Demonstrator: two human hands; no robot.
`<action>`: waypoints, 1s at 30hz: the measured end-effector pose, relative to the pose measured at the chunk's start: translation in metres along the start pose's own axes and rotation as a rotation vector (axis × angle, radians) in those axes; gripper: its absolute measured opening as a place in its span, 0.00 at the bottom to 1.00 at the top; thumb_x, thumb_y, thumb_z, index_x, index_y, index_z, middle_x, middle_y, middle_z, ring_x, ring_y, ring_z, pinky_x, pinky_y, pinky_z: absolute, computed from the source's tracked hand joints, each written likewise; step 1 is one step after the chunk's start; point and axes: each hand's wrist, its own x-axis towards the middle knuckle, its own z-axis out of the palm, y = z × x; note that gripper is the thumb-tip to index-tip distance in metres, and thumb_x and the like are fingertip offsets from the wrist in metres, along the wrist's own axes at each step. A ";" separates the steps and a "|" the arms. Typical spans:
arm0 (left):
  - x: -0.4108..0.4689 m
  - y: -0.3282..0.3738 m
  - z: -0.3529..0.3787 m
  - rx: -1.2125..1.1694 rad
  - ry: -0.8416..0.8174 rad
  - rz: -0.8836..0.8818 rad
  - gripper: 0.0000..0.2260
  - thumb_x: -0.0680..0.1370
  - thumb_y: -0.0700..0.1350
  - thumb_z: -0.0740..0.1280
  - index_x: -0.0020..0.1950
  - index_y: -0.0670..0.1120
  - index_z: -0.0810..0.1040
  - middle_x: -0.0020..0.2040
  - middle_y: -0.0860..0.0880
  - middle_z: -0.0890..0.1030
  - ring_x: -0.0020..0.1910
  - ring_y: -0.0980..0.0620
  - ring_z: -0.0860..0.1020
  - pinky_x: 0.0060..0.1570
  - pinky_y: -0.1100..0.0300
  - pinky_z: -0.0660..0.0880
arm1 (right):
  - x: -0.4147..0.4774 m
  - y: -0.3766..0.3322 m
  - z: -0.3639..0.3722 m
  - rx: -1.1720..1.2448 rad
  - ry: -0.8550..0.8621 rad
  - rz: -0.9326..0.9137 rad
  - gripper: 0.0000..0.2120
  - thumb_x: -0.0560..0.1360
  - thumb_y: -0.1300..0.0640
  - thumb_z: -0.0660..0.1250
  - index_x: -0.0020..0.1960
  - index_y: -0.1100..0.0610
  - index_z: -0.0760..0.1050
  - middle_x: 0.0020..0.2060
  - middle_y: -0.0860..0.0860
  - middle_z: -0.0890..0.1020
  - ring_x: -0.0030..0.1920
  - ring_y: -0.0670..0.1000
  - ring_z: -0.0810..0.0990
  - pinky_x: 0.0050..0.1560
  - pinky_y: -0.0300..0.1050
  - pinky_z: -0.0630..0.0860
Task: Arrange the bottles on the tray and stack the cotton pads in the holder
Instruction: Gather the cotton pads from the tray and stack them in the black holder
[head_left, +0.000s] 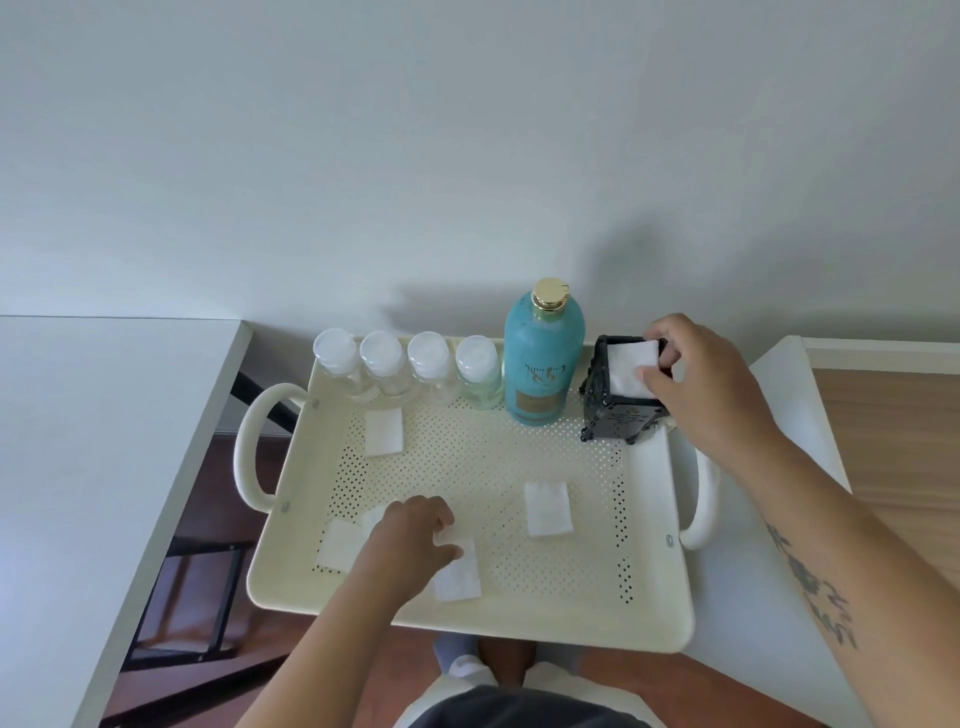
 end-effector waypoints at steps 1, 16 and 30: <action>0.000 0.000 0.002 0.023 -0.003 0.003 0.14 0.72 0.50 0.73 0.56 0.51 0.77 0.51 0.54 0.78 0.52 0.52 0.72 0.52 0.59 0.72 | 0.000 0.000 0.002 -0.038 -0.008 -0.004 0.09 0.73 0.57 0.70 0.52 0.50 0.74 0.42 0.49 0.74 0.45 0.53 0.72 0.39 0.47 0.69; -0.002 -0.001 0.011 0.121 0.001 0.047 0.07 0.75 0.47 0.69 0.51 0.53 0.75 0.47 0.57 0.76 0.50 0.53 0.68 0.49 0.60 0.66 | -0.026 -0.002 0.025 -0.162 0.060 -0.164 0.11 0.76 0.51 0.65 0.50 0.56 0.82 0.49 0.48 0.85 0.63 0.59 0.72 0.58 0.58 0.73; -0.001 0.019 -0.008 -0.534 0.098 -0.115 0.04 0.74 0.47 0.72 0.42 0.51 0.77 0.37 0.54 0.80 0.29 0.62 0.72 0.28 0.71 0.67 | -0.027 -0.003 0.023 -0.216 0.080 -0.194 0.22 0.78 0.44 0.54 0.49 0.55 0.82 0.47 0.49 0.86 0.62 0.58 0.76 0.60 0.55 0.72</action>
